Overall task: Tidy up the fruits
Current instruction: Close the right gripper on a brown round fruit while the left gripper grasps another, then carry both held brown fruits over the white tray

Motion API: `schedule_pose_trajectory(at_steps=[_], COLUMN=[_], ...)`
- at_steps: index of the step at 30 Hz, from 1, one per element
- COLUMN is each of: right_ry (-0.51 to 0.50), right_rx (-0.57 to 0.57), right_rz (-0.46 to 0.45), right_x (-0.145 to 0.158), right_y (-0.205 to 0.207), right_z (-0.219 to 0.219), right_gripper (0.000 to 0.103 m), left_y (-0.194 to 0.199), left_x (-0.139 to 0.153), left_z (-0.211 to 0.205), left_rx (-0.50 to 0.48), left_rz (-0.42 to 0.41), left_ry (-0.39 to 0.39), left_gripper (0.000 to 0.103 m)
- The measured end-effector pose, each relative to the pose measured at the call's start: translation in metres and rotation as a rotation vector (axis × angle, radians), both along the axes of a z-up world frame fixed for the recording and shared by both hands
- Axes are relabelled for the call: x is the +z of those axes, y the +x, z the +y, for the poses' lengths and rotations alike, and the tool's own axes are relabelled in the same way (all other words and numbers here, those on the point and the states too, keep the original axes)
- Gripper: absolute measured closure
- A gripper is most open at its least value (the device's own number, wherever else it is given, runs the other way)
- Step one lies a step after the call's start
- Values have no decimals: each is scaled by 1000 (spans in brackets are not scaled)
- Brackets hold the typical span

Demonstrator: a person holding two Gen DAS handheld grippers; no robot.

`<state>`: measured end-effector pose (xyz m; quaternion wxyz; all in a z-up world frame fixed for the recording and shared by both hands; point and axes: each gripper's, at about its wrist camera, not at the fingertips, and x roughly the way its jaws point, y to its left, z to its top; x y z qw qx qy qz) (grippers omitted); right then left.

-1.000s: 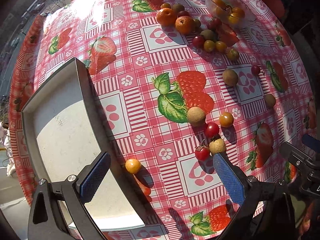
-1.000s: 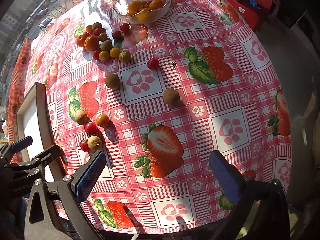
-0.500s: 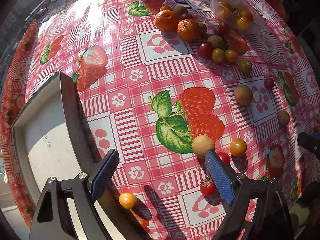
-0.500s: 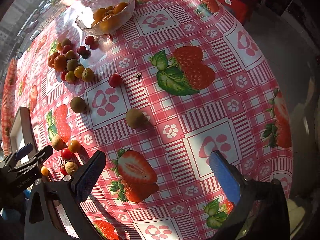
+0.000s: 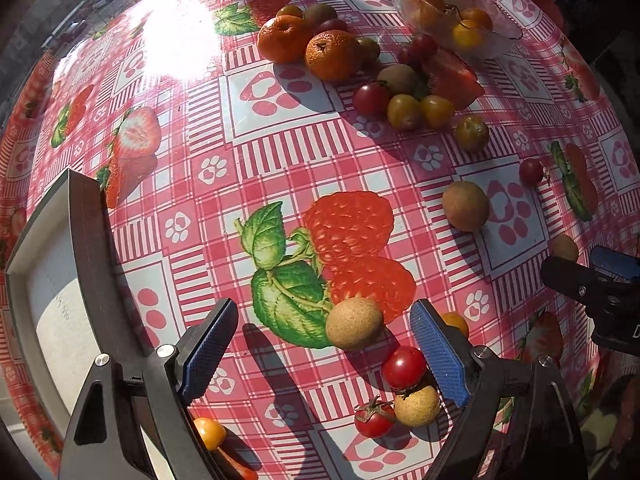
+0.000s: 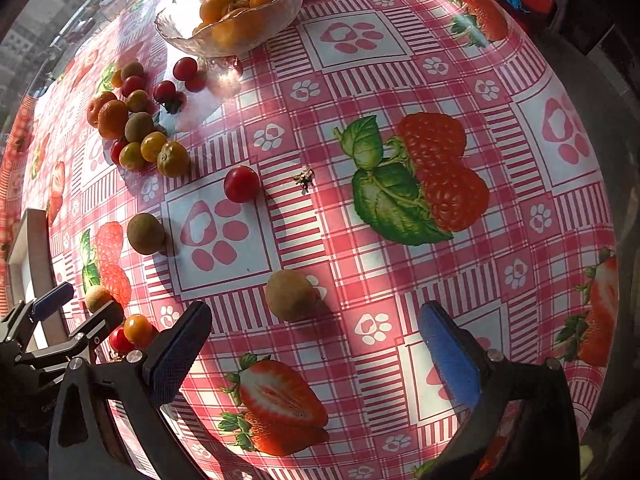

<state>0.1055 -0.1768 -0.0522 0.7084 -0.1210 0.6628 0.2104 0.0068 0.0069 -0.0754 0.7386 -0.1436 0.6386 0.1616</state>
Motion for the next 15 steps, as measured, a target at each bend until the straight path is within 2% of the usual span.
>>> schedule_pose_trajectory(at_steps=[2, 6, 7, 9, 10, 11, 12, 13, 15], right_ry=[-4, -29, -40, -70, -74, -72, -63, -60, -22], right_rx=[15, 49, 60, 81, 87, 93, 98, 101, 76], right_rz=[4, -24, -36, -64, -75, -85, -92, -88, -64], right_x=[-6, -12, -12, -10, -10, -8, -6, -4, -2], right_y=[1, -5, -7, -13, -15, -17, -19, -19, -16], right_z=[6, 19, 23, 32, 34, 36, 36, 31, 30], right_gripper=[6, 13, 19, 30, 39, 53, 62, 78, 77], left_y=[4, 6, 5, -2, -5, -4, -4, -2, 0], left_x=[-4, -5, -4, -2, 0, 0, 2, 2, 2], left_z=[1, 1, -1, -5, -7, -11, -14, -15, -15], left_rx=[9, 15, 13, 1, -6, -17, -28, -38, -42], left_rz=[8, 4, 2, -6, -11, -14, -17, -19, -23], left_ry=[-4, -5, -5, -4, -5, -3, -2, -6, -39], left_gripper=[23, 28, 30, 45, 50, 60, 71, 77, 81])
